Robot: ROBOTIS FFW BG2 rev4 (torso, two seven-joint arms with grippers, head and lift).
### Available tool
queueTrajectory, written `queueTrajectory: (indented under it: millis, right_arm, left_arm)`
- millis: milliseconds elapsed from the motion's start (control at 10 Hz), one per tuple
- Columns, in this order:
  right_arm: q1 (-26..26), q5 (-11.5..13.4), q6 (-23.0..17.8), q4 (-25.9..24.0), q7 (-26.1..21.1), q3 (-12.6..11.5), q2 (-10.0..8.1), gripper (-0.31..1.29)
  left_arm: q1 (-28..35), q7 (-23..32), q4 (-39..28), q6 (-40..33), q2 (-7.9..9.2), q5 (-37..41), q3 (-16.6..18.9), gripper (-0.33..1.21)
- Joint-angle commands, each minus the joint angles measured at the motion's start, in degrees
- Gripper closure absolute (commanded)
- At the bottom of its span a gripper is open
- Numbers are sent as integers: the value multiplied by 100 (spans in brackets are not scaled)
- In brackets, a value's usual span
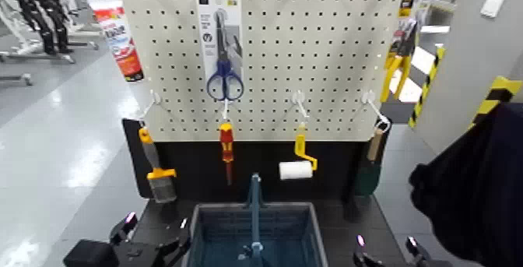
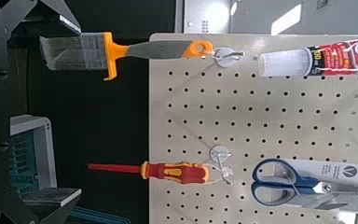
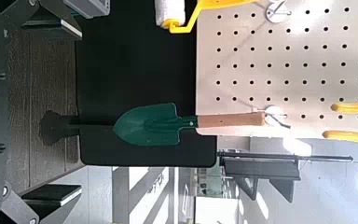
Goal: Grasp the handle of the crate.
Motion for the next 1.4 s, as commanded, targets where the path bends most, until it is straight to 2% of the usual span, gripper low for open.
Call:
queueTrajectory:
  millis: [100, 400, 600, 800, 1000, 1400]
  right_arm:
    - [-9, 19, -2, 0, -8, -5, 0, 14]
    - [-18, 19, -2, 0, -8, -5, -9, 14]
    - [-18, 19, -2, 9, -8, -5, -9, 14]
    - [-26, 19, 16, 9, -8, 4, -9, 14]
    - [-26, 19, 25, 9, -8, 12, -9, 14]
    - [-26, 19, 25, 18, -8, 12, -9, 14]
  left_arm:
    - [-5, -14, 114, -47, -17, 105, 5, 10]
    - [-119, -207, 132, 120, -17, 386, 5, 10]
    - [-348, -524, -97, 911, 18, 887, 40, 10]
    - [-576, -620, -290, 1605, 256, 1705, -91, 10]
    - [-875, -893, -422, 2686, 291, 2689, 23, 10]
    - [-1402, -901, -237, 4409, 484, 4728, 207, 10]
